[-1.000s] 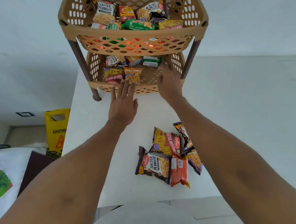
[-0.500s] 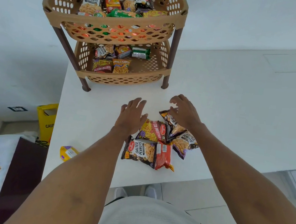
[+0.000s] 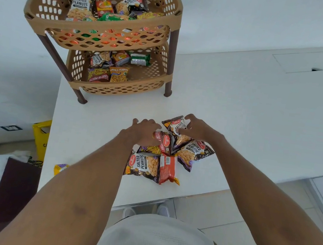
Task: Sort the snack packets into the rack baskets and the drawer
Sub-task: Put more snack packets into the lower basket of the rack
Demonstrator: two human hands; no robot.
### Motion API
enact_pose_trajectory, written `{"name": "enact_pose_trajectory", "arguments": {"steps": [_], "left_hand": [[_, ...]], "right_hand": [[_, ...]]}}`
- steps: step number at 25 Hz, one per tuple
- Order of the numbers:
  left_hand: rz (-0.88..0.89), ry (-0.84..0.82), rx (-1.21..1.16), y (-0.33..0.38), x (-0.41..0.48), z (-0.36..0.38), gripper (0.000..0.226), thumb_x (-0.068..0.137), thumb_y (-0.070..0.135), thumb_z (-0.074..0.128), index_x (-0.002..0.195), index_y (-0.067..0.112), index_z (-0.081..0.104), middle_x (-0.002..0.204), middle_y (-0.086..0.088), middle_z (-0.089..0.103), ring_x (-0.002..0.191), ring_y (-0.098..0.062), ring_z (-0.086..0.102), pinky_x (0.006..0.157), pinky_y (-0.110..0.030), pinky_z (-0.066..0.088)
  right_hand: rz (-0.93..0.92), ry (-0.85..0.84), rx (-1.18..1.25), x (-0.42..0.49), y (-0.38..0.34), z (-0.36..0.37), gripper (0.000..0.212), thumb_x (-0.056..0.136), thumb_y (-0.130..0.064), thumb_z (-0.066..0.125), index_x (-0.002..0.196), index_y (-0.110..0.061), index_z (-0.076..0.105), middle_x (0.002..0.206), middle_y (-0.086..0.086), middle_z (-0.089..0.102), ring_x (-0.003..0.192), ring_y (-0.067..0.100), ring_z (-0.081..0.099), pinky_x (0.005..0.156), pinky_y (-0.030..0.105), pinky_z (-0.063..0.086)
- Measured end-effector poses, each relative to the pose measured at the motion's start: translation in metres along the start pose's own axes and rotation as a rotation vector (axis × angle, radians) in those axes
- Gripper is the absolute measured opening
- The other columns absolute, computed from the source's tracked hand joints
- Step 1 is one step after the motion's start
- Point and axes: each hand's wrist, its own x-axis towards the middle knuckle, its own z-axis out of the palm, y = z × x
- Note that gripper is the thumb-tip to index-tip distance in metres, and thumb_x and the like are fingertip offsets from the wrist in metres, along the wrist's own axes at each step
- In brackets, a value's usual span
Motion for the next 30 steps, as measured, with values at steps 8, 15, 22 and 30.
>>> {"name": "enact_pose_trajectory", "arguments": {"steps": [8,15,22,30], "left_hand": [[-0.075,0.052,-0.019,-0.014,-0.012,-0.006,0.062,0.093,0.057,0.068,0.142,0.023,0.053,0.134,-0.008,0.051,0.129,-0.031,0.048,0.105,-0.052,0.029],[-0.135,0.285,-0.258,-0.047,-0.032,-0.007,0.046,0.091,0.04,0.074,0.117,0.026,0.038,0.103,-0.003,0.072,0.094,-0.033,0.067,0.088,-0.046,0.041],[-0.307,0.473,-0.409,-0.076,-0.048,-0.016,0.054,0.087,0.034,0.078,0.131,0.024,0.047,0.114,-0.01,0.074,0.1,-0.034,0.071,0.084,-0.047,0.059],[-0.22,0.407,-0.543,-0.104,-0.056,-0.018,0.06,0.085,0.037,0.082,0.134,0.024,0.05,0.124,-0.009,0.072,0.105,-0.027,0.071,0.081,-0.045,0.064]], "right_hand": [[-0.061,0.083,0.089,0.014,-0.015,0.013,0.073,0.094,-0.035,0.075,0.153,-0.012,0.039,0.142,0.018,0.056,0.113,0.029,0.059,0.093,0.039,0.051],[-0.126,0.166,0.158,0.029,-0.04,0.01,0.03,0.085,-0.023,0.082,0.089,-0.011,0.055,0.083,0.002,0.054,0.078,0.023,0.05,0.069,0.033,0.039],[-0.331,0.183,0.515,0.038,-0.113,-0.008,0.048,0.085,-0.033,0.082,0.127,-0.031,0.059,0.117,-0.005,0.075,0.105,0.016,0.074,0.089,0.037,0.062],[0.001,0.163,1.04,0.114,-0.222,-0.03,0.048,0.086,-0.037,0.072,0.123,-0.007,0.065,0.095,0.013,0.068,0.084,0.032,0.071,0.069,0.042,0.056]]}}
